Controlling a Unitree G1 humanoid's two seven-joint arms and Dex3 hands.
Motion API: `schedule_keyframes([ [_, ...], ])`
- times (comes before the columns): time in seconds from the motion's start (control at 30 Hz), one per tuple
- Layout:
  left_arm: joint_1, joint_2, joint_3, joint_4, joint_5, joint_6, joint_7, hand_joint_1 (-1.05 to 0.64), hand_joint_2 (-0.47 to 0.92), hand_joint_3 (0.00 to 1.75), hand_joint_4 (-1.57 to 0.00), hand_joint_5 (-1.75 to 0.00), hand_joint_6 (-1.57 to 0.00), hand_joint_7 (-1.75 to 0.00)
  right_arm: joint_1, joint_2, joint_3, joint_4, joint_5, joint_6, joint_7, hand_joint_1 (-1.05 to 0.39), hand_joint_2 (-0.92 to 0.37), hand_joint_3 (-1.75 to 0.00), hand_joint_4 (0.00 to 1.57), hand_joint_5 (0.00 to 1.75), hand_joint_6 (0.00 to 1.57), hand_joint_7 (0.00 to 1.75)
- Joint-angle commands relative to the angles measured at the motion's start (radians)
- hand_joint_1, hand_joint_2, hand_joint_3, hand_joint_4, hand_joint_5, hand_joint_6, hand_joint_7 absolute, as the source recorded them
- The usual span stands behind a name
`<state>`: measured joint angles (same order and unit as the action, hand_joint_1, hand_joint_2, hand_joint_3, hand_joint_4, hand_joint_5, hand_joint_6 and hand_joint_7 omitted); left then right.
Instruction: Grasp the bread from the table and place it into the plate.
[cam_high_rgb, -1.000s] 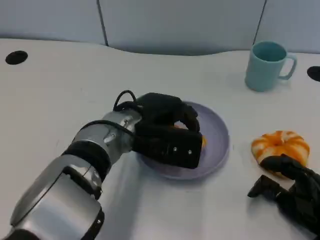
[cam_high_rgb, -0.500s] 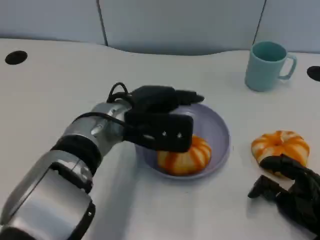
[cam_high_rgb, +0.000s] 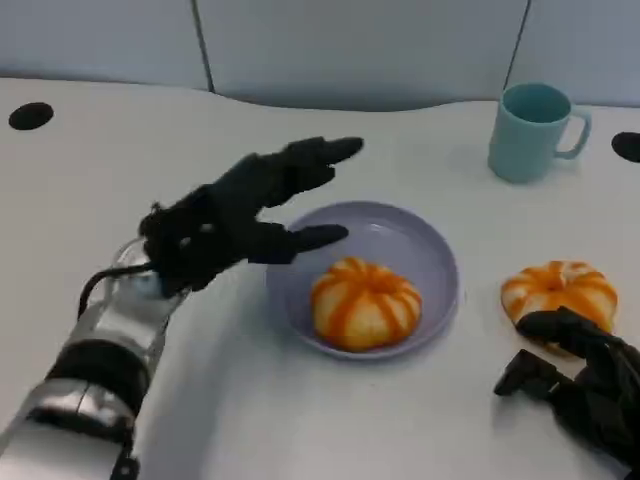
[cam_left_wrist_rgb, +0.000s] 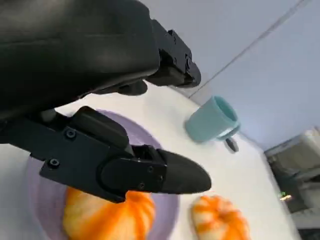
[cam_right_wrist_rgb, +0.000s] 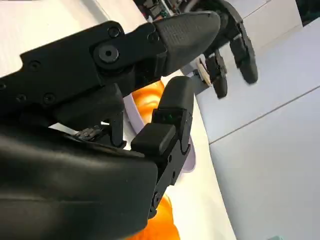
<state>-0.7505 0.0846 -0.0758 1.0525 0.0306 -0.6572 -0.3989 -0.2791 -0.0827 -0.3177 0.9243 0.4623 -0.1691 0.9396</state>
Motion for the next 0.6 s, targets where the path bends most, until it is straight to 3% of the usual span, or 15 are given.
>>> schedule_keyframes([
  [0.03, 0.140, -0.022, 0.099, -0.136, -0.175, 0.063, -0.096, -0.64, 0.92, 0.22, -0.49, -0.38, -0.47, -0.09, 0.028, -0.008, 0.001, 0.013, -0.010, 0.023, -0.015, -0.42, -0.92, -0.10, 0.71, 1.25, 0.80, 0.75],
  [0.17, 0.227, -0.050, 0.132, -0.253, -0.242, 0.115, -0.100, -0.58, 0.92, 0.22, -0.58, -0.45, -0.55, -0.11, 0.029, -0.008, 0.001, 0.003, -0.004, 0.036, -0.001, -0.43, -0.92, -0.10, 0.71, 1.26, 0.80, 0.76],
  [0.2, 0.272, -0.083, 0.169, -0.309, -0.333, 0.169, -0.124, -0.58, 0.92, 0.22, -0.58, -0.45, -0.55, -0.11, 0.030, -0.006, 0.001, 0.002, -0.008, 0.036, -0.012, -0.43, -0.92, -0.10, 0.71, 1.27, 0.79, 0.76],
  [0.27, 0.349, -0.133, 0.225, -0.408, -0.469, 0.258, -0.148, -0.48, 0.92, 0.20, -0.59, -0.82, -0.68, -0.15, 0.030, -0.004, 0.003, 0.003, -0.014, 0.030, -0.023, -0.43, -0.92, -0.08, 0.72, 1.25, 0.80, 0.76],
  [0.3, 0.384, -0.150, 0.242, -0.453, -0.511, 0.295, -0.146, -0.47, 0.92, 0.20, -0.61, -0.89, -0.72, -0.17, 0.030, -0.005, 0.004, 0.005, -0.015, 0.027, -0.022, -0.42, -0.92, -0.08, 0.72, 1.25, 0.80, 0.76],
  [0.47, 0.481, -0.172, 0.260, -0.599, -0.563, 0.413, -0.114, -0.47, 0.92, 0.20, -0.63, -1.00, -0.80, -0.21, 0.026, -0.004, 0.004, 0.013, -0.012, 0.017, -0.010, -0.42, -0.92, -0.09, 0.71, 1.25, 0.79, 0.77],
  [0.53, 0.559, -0.186, 0.269, -0.695, -0.599, 0.488, -0.085, -0.38, 0.92, 0.19, -0.58, -1.30, -0.75, -0.51, 0.024, -0.003, 0.004, 0.018, -0.012, 0.011, -0.009, -0.43, -0.92, -0.09, 0.72, 1.26, 0.80, 0.77],
  [0.6, 0.587, -0.191, 0.270, -0.741, -0.607, 0.527, -0.069, -0.35, 0.92, 0.19, -0.57, -1.39, -0.69, -0.67, 0.023, -0.003, 0.004, 0.020, -0.013, 0.009, -0.010, -0.43, -0.92, -0.09, 0.72, 1.26, 0.80, 0.76],
])
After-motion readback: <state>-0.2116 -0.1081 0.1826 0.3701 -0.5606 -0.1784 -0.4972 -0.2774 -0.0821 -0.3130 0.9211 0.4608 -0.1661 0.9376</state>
